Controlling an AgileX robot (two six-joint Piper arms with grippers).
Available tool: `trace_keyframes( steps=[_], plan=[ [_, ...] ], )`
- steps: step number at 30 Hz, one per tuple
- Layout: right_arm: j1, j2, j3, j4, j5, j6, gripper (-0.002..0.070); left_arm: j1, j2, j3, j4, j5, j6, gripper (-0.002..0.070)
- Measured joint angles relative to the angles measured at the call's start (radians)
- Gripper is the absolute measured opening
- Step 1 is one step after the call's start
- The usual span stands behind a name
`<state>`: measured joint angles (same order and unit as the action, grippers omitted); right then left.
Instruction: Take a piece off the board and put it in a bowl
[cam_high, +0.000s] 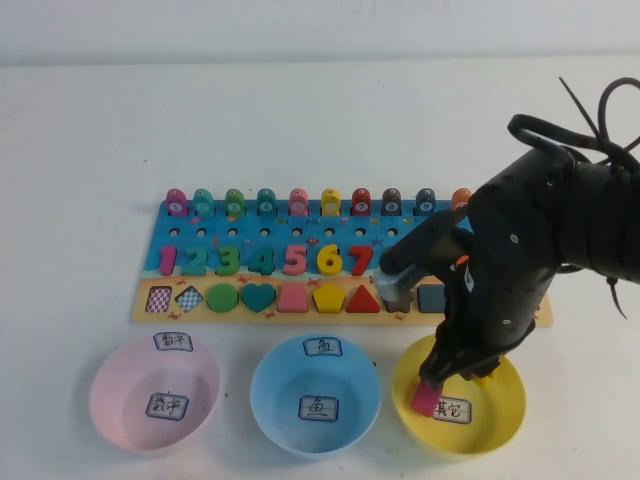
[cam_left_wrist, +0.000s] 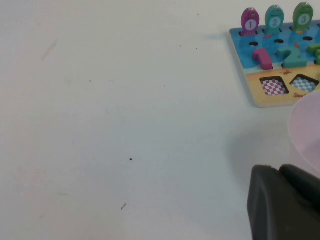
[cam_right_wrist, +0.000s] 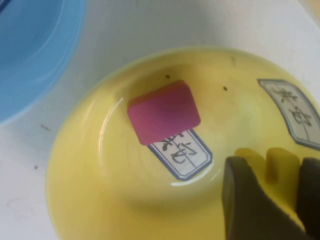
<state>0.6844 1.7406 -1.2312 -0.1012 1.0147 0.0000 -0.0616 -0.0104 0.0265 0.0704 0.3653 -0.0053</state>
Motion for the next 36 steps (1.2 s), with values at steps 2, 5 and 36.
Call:
trace_keyframes(
  steps=[2,5,36],
  plan=[
    [-0.002,0.005,0.0,0.004,-0.006,-0.023,0.0184,0.0,0.0,0.0,0.0,0.0,0.0,-0.0005],
    [-0.004,0.023,0.0,0.022,-0.008,-0.045,0.0184,0.0,0.0,0.0,0.0,0.0,0.0,-0.0005],
    [-0.004,0.078,0.0,0.041,-0.036,-0.106,0.0286,0.0,0.0,0.0,0.0,0.0,0.0,-0.0005]
  ],
)
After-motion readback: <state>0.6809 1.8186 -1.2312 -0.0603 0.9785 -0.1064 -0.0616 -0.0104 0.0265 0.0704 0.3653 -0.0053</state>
